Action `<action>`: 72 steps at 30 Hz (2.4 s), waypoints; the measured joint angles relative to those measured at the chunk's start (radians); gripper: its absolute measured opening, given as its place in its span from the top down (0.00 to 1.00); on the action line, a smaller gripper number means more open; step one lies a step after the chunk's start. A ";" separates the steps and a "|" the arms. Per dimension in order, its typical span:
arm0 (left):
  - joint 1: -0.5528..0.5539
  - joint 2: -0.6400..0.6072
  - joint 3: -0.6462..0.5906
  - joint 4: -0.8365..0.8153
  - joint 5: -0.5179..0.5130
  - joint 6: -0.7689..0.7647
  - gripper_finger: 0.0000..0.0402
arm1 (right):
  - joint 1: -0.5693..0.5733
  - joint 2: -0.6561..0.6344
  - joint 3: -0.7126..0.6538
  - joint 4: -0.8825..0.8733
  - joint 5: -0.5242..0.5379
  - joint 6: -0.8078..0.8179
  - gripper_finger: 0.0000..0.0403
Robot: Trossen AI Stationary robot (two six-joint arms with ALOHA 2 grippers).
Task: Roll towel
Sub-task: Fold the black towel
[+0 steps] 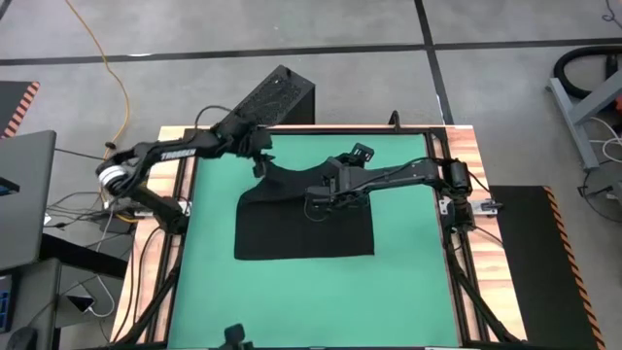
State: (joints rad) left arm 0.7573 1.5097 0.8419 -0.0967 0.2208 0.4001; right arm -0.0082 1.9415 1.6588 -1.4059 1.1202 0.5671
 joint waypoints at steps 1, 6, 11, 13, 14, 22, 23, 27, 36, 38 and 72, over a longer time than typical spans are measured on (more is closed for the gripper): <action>0.011 0.031 0.013 -0.001 0.015 0.017 0.59 | 0.000 0.000 0.000 0.000 0.000 0.000 1.00; 0.047 0.162 0.072 -0.002 0.043 0.067 0.59 | 0.001 0.000 0.000 0.000 -0.002 -0.003 1.00; 0.058 0.237 0.098 -0.019 0.059 0.102 0.59 | 0.001 0.000 0.000 0.000 -0.004 -0.003 1.00; 0.059 0.250 0.098 -0.027 0.038 0.120 0.59 | 0.001 0.000 0.000 0.000 -0.005 -0.003 1.00; 0.060 0.255 0.098 -0.028 0.023 0.130 0.59 | 0.001 0.000 0.000 0.000 -0.005 -0.003 1.00; 0.062 0.260 0.098 -0.090 0.028 0.163 0.59 | 0.001 0.000 0.000 0.000 -0.005 -0.003 1.00; 0.063 0.260 0.098 -0.104 0.029 0.173 0.59 | 0.002 0.000 0.000 0.000 -0.005 -0.003 1.00; 0.064 0.260 0.098 -0.152 0.030 0.210 0.61 | 0.002 0.000 0.000 0.000 -0.005 -0.003 1.00; 0.060 0.258 0.098 -0.161 -0.008 0.216 0.97 | 0.002 0.000 0.000 0.000 -0.001 -0.002 1.00; 0.054 0.255 0.099 -0.155 -0.026 0.192 0.99 | 0.001 0.000 0.000 0.000 -0.001 -0.001 1.00; -0.151 -0.282 0.097 -0.500 -0.342 0.004 1.00 | 0.035 0.000 0.000 0.013 0.006 0.018 1.00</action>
State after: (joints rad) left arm 0.6063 1.2277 0.9390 -0.5967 -0.1207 0.4041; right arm 0.0268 1.9419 1.6588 -1.3930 1.1266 0.5846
